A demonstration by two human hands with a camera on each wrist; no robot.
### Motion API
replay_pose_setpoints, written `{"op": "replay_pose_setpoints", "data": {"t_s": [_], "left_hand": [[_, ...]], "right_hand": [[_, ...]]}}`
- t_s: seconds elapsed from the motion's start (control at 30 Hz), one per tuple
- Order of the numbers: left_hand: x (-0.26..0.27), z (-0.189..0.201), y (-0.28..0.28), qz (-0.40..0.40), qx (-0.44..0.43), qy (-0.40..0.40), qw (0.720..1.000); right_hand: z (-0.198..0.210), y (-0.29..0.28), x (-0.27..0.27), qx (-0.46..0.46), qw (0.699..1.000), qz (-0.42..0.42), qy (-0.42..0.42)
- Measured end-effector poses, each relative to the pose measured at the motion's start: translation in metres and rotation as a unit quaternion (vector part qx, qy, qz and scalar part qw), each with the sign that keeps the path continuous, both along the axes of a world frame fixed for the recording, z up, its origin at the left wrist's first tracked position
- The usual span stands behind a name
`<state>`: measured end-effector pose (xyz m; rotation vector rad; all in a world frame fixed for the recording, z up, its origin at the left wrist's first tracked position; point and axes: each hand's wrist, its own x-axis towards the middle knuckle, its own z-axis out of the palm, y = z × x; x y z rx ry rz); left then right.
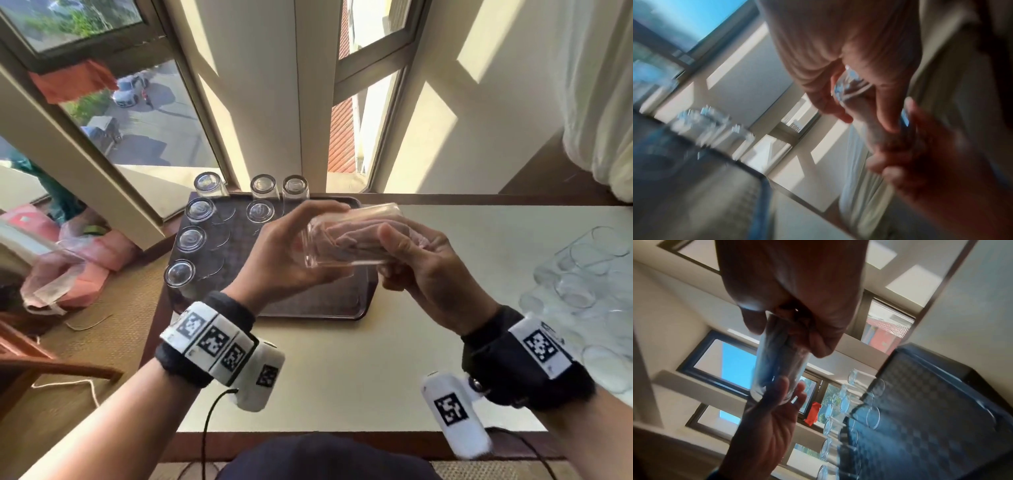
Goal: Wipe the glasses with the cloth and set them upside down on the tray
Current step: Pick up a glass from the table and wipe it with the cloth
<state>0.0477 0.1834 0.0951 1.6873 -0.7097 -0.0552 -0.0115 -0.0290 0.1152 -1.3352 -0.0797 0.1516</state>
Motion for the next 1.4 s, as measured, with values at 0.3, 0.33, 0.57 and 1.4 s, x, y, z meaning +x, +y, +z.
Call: {"op": "replay_pose_setpoints", "data": {"t_s": [0.3,0.33,0.57,1.4], "left_hand": [[-0.002,0.006,0.003,0.051,-0.015,-0.071,0.996],[-0.001,0.004,0.005,0.06,0.008,-0.116,0.991],[-0.004,0.021,-0.002,-0.033,-0.178,0.356,0.917],[0.0,0.018,0.003,0.001,-0.125,0.237,0.963]], "right_hand": [[0.013,0.007,0.011,-0.011,0.999,0.016,0.036],[0.013,0.006,0.011,0.0,0.999,0.021,0.039],[0.015,0.013,0.01,-0.046,0.994,0.013,-0.102],[0.017,0.017,0.003,-0.035,0.997,0.002,-0.074]]}}
